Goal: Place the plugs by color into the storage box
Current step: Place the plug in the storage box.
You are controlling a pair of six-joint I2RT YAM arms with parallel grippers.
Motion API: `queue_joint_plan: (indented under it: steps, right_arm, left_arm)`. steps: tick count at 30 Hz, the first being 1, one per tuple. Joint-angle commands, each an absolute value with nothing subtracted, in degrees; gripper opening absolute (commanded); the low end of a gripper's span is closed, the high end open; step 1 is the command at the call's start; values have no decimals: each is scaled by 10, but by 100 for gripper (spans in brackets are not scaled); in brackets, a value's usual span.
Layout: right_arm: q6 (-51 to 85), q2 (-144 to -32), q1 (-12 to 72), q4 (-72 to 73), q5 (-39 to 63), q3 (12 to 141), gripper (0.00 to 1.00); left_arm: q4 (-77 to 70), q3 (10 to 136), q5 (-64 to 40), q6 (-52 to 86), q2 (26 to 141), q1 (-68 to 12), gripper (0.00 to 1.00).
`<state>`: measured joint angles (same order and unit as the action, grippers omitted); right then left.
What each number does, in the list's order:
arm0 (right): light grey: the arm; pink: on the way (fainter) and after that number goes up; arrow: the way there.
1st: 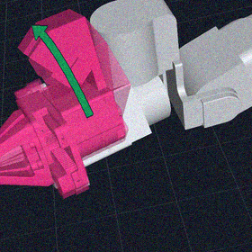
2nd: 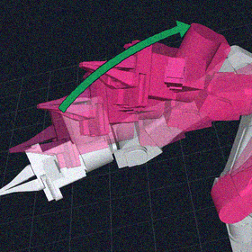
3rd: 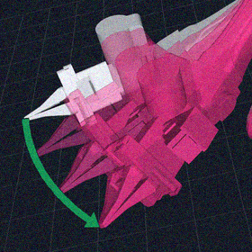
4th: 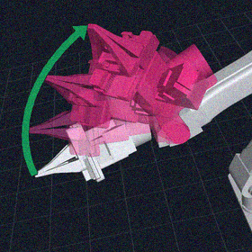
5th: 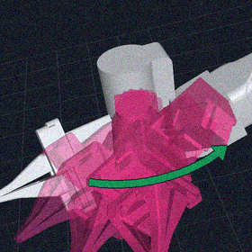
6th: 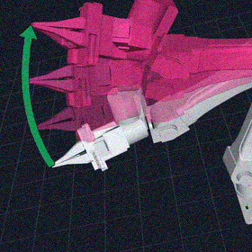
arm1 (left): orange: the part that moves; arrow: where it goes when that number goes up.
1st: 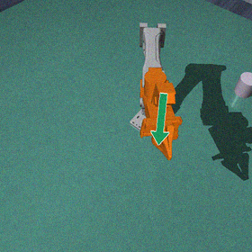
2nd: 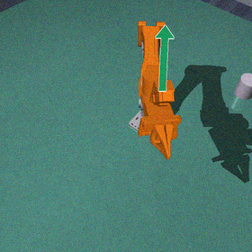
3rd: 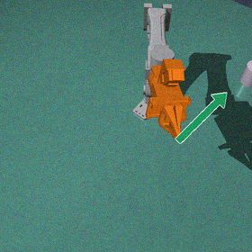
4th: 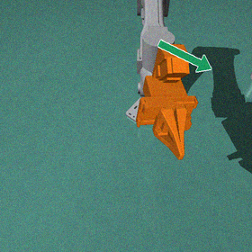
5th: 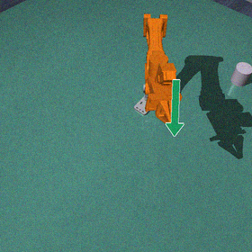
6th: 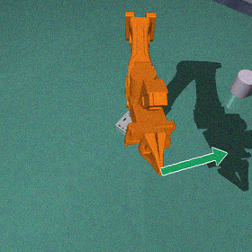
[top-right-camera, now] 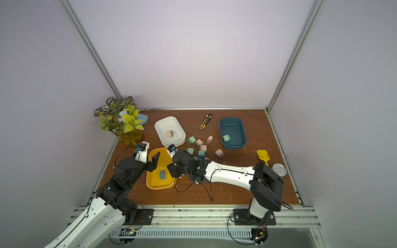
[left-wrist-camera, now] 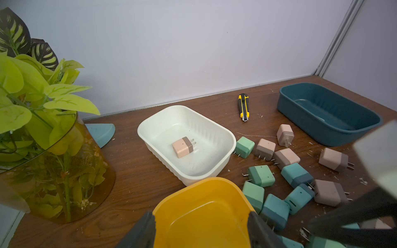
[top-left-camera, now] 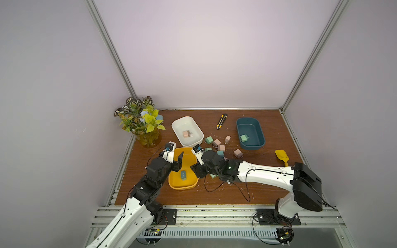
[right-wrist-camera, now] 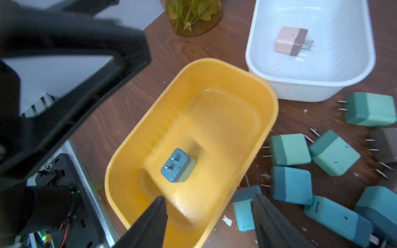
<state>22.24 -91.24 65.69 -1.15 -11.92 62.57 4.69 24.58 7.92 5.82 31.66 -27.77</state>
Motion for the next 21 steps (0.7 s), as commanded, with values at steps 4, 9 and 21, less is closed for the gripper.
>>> queue_joint_plan:
  steps: [4,9,21]
  right_arm:
    - [292,-855,608,-11,-186,582,67]
    - [331,-823,566,-9,-165,536,67]
    - [368,-778,518,-23,-137,473,67]
  left_arm:
    - [14,247,-1,60,362,-283,71]
    - [24,272,-63,64,446,-283,71]
    - [-3,315,-169,62,585,-290,66]
